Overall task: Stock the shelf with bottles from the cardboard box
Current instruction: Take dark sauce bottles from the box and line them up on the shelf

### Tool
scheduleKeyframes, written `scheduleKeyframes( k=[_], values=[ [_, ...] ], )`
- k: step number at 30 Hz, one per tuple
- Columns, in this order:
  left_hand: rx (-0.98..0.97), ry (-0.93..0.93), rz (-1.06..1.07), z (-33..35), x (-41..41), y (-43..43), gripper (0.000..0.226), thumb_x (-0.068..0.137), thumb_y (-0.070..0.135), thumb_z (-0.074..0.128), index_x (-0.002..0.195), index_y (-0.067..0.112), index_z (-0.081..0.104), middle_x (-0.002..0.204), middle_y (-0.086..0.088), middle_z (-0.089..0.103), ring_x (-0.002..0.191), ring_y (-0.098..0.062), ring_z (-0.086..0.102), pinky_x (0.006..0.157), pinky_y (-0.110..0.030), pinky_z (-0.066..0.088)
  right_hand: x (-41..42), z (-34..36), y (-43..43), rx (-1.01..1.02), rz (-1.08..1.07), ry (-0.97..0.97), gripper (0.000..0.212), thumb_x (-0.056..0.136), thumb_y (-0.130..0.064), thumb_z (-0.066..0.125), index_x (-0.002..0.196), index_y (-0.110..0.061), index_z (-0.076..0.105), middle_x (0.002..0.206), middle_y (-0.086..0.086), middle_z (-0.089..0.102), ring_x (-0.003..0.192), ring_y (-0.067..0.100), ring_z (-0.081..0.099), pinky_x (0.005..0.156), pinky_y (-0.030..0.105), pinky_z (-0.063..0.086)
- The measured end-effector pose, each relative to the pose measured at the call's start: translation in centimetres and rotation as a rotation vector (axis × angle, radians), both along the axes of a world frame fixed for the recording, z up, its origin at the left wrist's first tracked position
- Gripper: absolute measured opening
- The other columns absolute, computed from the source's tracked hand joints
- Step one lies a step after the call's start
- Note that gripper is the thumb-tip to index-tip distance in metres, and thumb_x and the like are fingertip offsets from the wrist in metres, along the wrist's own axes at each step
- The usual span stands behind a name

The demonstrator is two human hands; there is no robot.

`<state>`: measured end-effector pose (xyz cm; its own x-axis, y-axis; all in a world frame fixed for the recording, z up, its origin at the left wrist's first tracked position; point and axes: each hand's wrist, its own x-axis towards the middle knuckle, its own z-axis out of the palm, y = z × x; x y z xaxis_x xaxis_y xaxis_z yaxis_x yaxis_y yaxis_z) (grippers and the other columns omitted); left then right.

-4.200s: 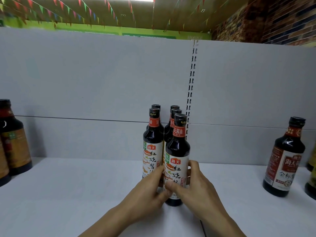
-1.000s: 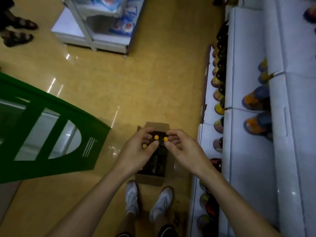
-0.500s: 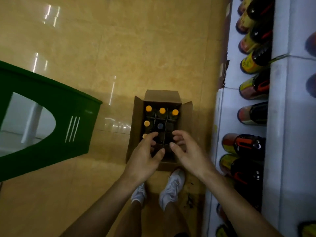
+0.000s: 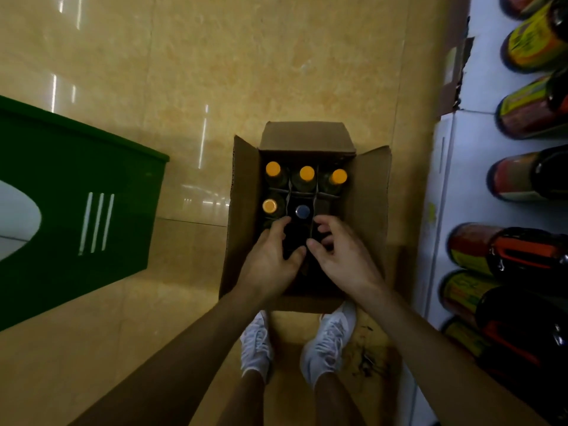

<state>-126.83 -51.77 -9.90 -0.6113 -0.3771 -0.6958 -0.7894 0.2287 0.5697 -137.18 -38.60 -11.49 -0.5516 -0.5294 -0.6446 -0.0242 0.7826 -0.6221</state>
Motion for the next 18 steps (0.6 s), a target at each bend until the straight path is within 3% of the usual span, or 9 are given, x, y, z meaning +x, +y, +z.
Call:
scheduleKeyframes(
  k=[7, 12, 18],
  values=[
    [-0.003, -0.014, 0.005, -4.5, 0.0, -0.2, 0.066, 0.102, 0.029, 0.062, 0.159, 0.026, 0.028, 0.152, -0.011, 0.048, 0.139, -0.023, 0.049, 0.106, -0.038, 0.046, -0.4, -5.8, -2.0, 0.11, -0.045, 0.012, 0.062, 0.1, -0.03, 0.062, 0.155, -0.031, 0.034, 0.152, 0.006, 0.044, 0.13, 0.025, 0.055, 0.104, 0.045, 0.05],
    [-0.016, -0.004, 0.013, -6.0, 1.2, 0.1, 0.065, 0.102, 0.028, 0.062, 0.158, 0.029, 0.028, 0.153, -0.007, 0.049, 0.138, -0.021, 0.051, 0.1, -0.031, 0.045, -0.5, -9.1, -3.3, 0.12, -0.036, -0.007, 0.061, 0.098, -0.032, 0.066, 0.151, -0.045, 0.038, 0.149, 0.005, 0.041, 0.131, 0.027, 0.053, 0.105, 0.045, 0.048],
    [0.002, 0.02, 0.049, -6.7, 1.6, 0.5, 0.068, 0.103, 0.028, 0.062, 0.16, 0.032, 0.024, 0.156, -0.002, 0.047, 0.141, -0.019, 0.049, 0.1, -0.027, 0.041, -0.7, -11.6, -4.4, 0.117, -0.106, 0.002, 0.049, 0.096, -0.036, 0.068, 0.143, -0.041, 0.053, 0.139, 0.006, 0.042, 0.133, 0.029, 0.049, 0.11, 0.042, 0.044]
  ],
)
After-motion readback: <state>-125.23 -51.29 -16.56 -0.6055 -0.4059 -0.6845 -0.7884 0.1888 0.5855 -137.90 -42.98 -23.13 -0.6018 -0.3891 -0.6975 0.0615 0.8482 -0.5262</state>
